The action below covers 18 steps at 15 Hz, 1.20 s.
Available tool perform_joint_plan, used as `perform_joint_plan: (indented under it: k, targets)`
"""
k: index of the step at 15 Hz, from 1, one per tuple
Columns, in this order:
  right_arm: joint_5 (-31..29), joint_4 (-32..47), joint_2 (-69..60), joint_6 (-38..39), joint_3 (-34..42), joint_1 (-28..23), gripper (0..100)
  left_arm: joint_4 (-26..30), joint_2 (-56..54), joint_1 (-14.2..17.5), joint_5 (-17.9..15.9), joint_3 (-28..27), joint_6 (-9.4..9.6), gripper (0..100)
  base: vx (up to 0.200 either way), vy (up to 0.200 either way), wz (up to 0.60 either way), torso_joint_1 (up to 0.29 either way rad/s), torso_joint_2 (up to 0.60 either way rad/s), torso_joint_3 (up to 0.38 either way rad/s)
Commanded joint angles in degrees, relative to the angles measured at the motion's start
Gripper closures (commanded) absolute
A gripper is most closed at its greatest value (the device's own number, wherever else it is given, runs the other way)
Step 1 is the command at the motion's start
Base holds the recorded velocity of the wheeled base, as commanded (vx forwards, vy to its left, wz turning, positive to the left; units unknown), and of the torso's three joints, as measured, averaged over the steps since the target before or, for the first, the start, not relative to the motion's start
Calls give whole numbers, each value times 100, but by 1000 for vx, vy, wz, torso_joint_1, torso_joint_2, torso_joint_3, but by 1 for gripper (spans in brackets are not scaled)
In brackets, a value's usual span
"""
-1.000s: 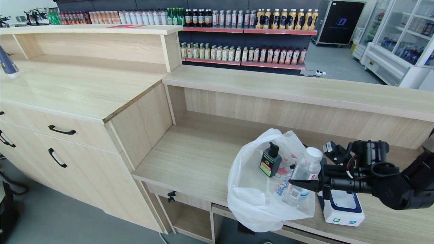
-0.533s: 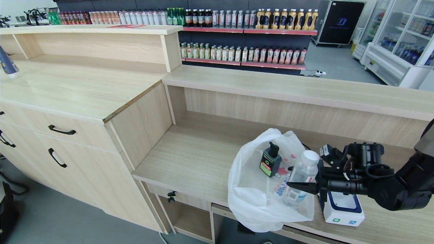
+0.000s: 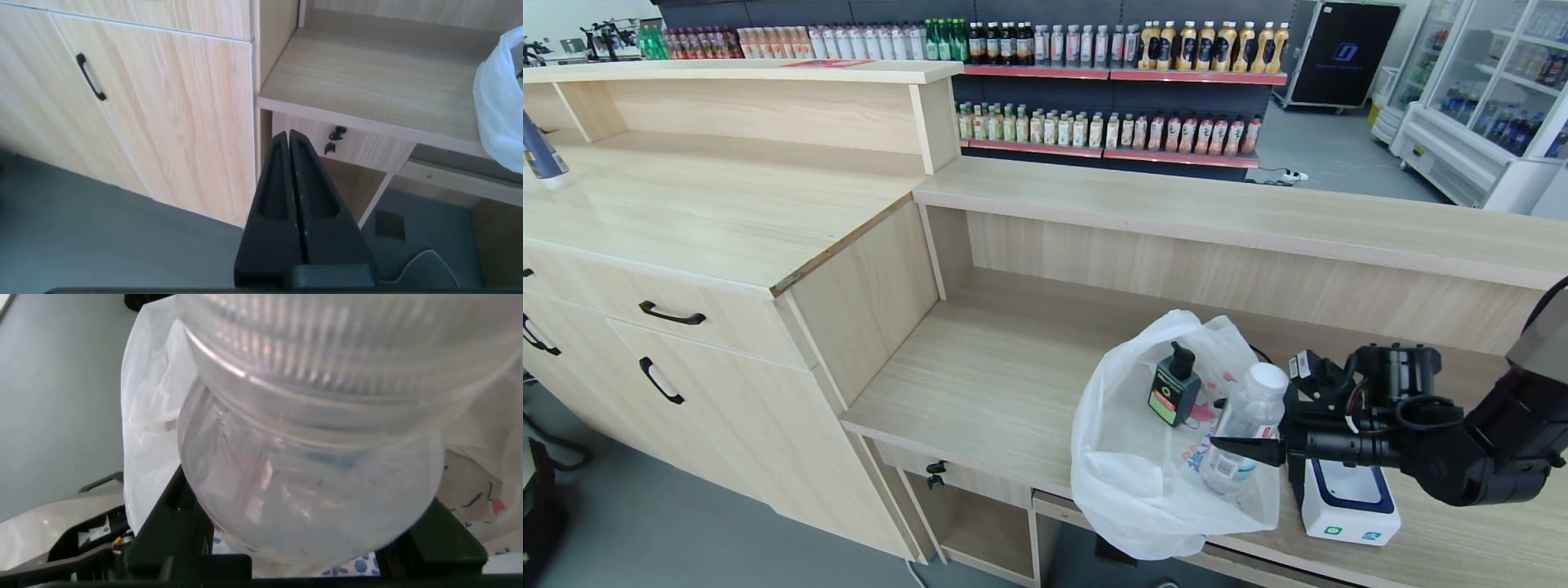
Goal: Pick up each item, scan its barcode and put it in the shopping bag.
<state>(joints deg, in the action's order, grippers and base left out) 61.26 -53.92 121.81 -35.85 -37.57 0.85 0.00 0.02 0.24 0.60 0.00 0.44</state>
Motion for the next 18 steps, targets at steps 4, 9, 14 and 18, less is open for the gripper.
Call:
perform_joint_plan:
  k: [4,9,14,18]
  targets:
    - [0,-154,185,-9,-172,3,100,0,-2,2,2,0,0,100,0,0,0,0,0,0]
    - [0,-453,431,-18,-154,3,100,0,-2,2,2,0,0,100,0,0,0,0,0,0]
    - [0,-585,590,-36,-49,-15,100,0,-2,2,2,0,0,100,0,0,0,0,0,0]
    - [-9,-532,607,-194,22,-24,100,0,-2,2,2,0,0,100,0,0,0,0,0,0]
